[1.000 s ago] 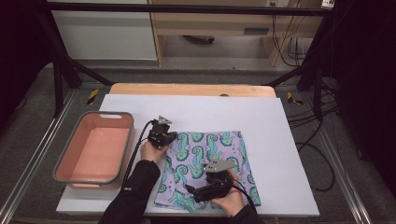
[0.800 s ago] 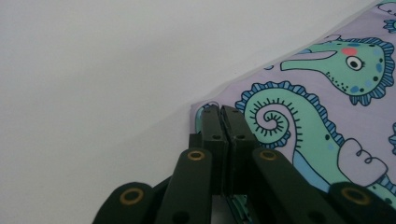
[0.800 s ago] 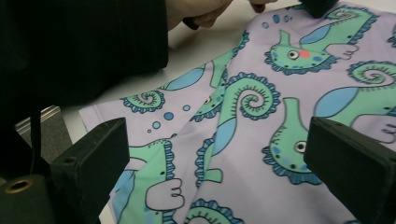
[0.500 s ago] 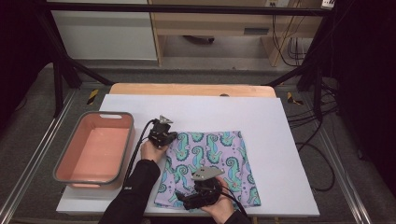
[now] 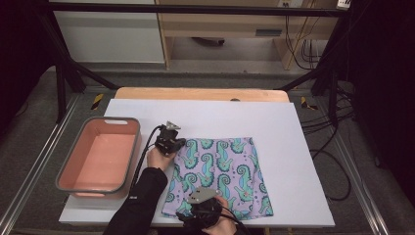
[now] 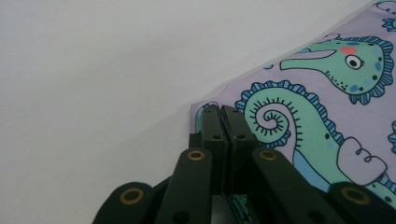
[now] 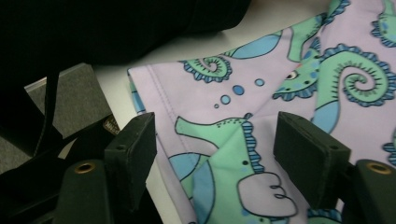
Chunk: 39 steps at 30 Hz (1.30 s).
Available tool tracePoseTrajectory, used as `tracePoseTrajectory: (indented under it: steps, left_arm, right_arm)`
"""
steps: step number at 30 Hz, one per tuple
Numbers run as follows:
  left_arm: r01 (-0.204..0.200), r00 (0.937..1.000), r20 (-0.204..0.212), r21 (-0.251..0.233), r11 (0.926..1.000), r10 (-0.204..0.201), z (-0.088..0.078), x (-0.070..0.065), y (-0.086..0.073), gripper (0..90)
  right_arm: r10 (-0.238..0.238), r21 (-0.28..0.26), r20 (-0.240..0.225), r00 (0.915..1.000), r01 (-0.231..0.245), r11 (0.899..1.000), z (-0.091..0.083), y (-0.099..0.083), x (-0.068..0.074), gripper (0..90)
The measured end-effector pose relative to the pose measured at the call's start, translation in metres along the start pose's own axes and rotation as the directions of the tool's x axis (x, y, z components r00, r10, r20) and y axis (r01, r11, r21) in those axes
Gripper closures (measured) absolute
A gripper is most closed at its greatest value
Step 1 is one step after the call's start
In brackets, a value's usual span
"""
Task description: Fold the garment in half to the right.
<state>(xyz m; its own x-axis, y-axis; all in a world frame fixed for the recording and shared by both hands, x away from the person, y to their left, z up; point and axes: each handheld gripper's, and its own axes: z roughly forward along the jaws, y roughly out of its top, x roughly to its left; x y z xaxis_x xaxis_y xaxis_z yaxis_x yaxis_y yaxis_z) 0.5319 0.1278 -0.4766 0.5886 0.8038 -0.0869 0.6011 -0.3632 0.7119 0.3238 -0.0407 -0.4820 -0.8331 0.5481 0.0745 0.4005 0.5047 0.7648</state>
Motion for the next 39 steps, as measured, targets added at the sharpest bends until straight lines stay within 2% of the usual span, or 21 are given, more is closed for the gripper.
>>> tracePoseTrajectory:
  steps: [2, 6, 11, 14, 16, 27, 31, 33, 36, 39]
  left_arm:
    - [-0.001, 1.0, 0.001, 0.0, 1.0, 0.001, 0.0, 0.0, 0.0, 88.5]
    - [0.0, 1.0, 0.003, 0.0, 1.0, 0.0, 0.0, 0.001, 0.0, 88.5]
    - [-0.001, 1.0, 0.001, 0.002, 1.0, 0.001, 0.0, 0.0, 0.0, 88.5]
    - [0.002, 1.0, 0.003, 0.001, 1.0, -0.002, 0.0, 0.001, 0.0, 88.5]
    - [0.003, 1.0, 0.004, 0.001, 1.0, -0.003, 0.0, 0.001, 0.0, 88.5]
    - [0.015, 0.9998, 0.01, 0.01, 0.9998, -0.015, 0.0, 0.002, 0.002, 88.5]
    - [0.017, 0.9998, 0.009, 0.011, 0.9998, -0.017, -0.001, 0.002, 0.002, 88.5]
    - [0.033, 0.9993, 0.019, 0.013, 0.9993, -0.034, -0.001, 0.003, 0.002, 88.5]
    - [0.067, 0.9971, 0.033, 0.015, 0.9976, -0.068, -0.002, 0.006, 0.003, 88.5]
    - [0.069, 0.997, 0.034, 0.015, 0.9975, -0.07, -0.003, 0.008, 0.003, 88.5]
  right_arm:
    - [-0.03, 0.016, 0.022, 0.9993, 0.029, 0.999, 0.002, -0.001, 0.002, 31.1]
    - [-0.045, 0.022, 0.037, 0.9983, 0.044, 0.999, 0.005, -0.001, 0.008, 30.2]
    - [-0.078, 0.031, 0.08, 0.9937, 0.076, 0.997, 0.007, -0.001, 0.013, 31.9]
    - [-0.073, 0.033, 0.102, 0.9921, 0.07, 0.997, 0.005, -0.001, 0.012, 42.7]
    - [-0.072, 0.04, 0.097, 0.9927, 0.068, 0.997, 0.003, -0.001, 0.008, 47.8]
    - [-0.053, 0.083, 0.15, 0.9873, 0.041, 0.996, -0.002, 0.002, 0.006, 79.4]
    - [-0.032, 0.082, 0.136, 0.9902, 0.021, 0.996, -0.004, 0.002, 0.002, 83.6]
    - [-0.038, 0.081, 0.126, 0.9913, 0.028, 0.996, -0.004, 0.002, 0.0, 84.3]
    - [-0.021, 0.083, 0.109, 0.9938, 0.012, 0.997, -0.004, 0.004, -0.003, 85.1]
    - [-0.027, 0.08, 0.105, 0.9942, 0.018, 0.997, -0.005, 0.005, -0.003, 86.1]
